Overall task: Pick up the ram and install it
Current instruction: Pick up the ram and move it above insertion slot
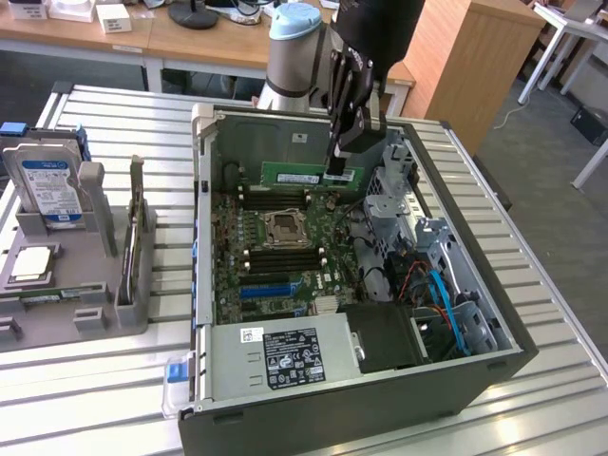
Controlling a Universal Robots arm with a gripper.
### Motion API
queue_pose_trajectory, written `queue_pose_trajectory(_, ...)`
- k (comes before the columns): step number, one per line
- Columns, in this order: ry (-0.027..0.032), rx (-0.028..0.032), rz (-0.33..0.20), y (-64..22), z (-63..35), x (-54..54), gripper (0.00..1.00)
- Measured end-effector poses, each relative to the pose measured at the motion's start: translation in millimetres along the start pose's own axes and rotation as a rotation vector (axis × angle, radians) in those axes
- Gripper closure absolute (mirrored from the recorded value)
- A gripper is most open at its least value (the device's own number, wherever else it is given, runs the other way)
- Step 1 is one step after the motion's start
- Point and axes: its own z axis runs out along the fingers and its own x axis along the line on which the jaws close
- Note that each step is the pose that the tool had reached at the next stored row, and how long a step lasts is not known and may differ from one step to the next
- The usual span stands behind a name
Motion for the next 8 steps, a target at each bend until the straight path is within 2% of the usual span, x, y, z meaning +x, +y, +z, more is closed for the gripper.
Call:
queue_pose_trajectory(7, -0.0001, 0.0000, 0.000, 0.2, 0.8, -10.1, 0.88)
queue_pose_trajectory(8, 0.0001, 0.0000, 0.000, 0.4, 1.8, -19.9, 0.88)
